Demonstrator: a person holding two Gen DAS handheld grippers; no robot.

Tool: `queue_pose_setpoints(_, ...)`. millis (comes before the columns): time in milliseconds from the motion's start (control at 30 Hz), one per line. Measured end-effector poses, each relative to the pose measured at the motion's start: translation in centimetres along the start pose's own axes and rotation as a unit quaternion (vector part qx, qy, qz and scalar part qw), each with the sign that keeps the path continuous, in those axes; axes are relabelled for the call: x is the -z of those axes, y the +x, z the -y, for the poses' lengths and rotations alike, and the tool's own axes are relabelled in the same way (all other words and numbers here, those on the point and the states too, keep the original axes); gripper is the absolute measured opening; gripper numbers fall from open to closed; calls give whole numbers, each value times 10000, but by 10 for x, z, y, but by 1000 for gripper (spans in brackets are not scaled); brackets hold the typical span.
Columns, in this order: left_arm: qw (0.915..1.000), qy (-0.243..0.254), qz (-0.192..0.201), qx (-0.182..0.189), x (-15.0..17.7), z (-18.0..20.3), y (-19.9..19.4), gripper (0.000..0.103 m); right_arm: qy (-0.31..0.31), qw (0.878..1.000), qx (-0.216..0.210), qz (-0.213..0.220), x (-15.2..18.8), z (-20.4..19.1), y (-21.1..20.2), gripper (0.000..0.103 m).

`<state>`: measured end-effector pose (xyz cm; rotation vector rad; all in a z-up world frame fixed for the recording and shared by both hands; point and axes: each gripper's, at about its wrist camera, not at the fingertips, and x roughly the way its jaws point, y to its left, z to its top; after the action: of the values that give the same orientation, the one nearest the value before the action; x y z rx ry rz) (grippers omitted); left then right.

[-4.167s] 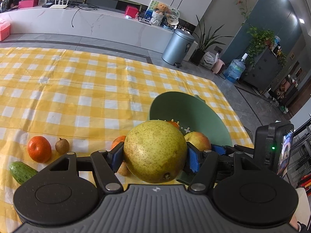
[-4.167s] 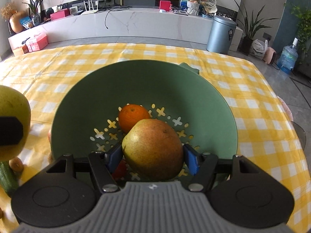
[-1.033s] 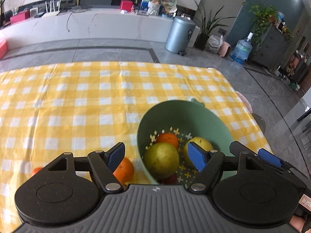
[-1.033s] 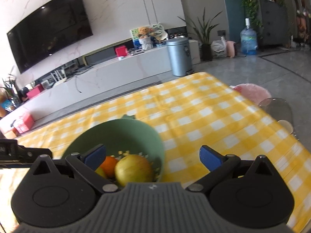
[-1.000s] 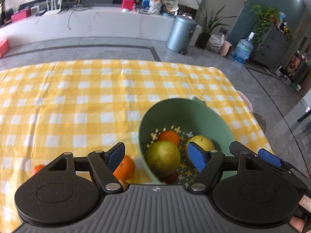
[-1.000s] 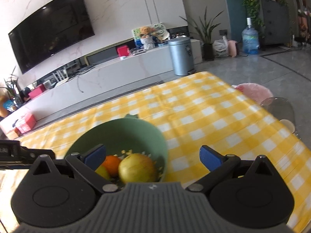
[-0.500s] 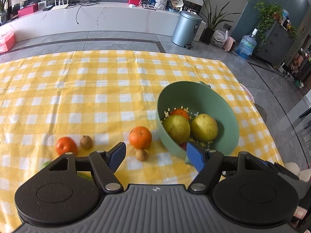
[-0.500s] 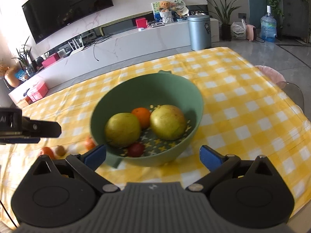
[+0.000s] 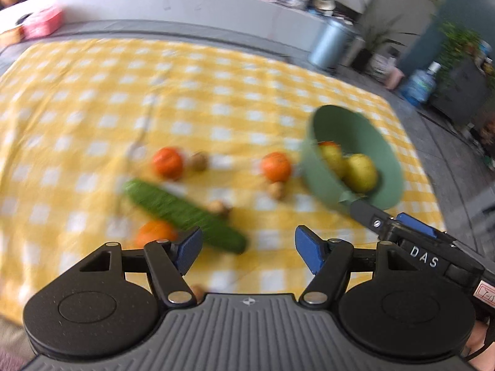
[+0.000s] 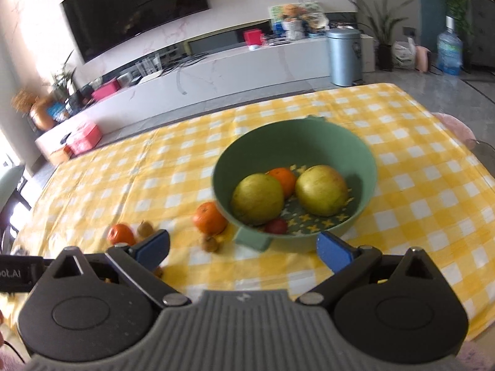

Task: Organize fruits
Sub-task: 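Grasp a tangerine beside the cucumber with the left tool while the right tool grasps a brown kiwi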

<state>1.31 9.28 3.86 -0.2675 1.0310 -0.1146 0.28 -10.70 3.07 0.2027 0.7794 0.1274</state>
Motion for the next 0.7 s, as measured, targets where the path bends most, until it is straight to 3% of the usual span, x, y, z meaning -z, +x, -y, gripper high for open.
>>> queue_pose_setpoints(133,9998,-117,-97,-137,9,-28,2,80,-250,9995,-9,-205,12,-20,16,86)
queue_pose_setpoints(333,9979,-555,-55,-329,12,-65,13,80,-349,9981,-442,-229,20,-39,29,83)
queue_pose_setpoints(433,9977,-591,-63,-321,13,-76,22,80,-362,9976,-532,-266,25,-44,38,77)
queue_pose_setpoints(700,9967,-806,-25,-93,12,-104,44,80,-1451,9811,-1069,-704,39,-74,67,72)
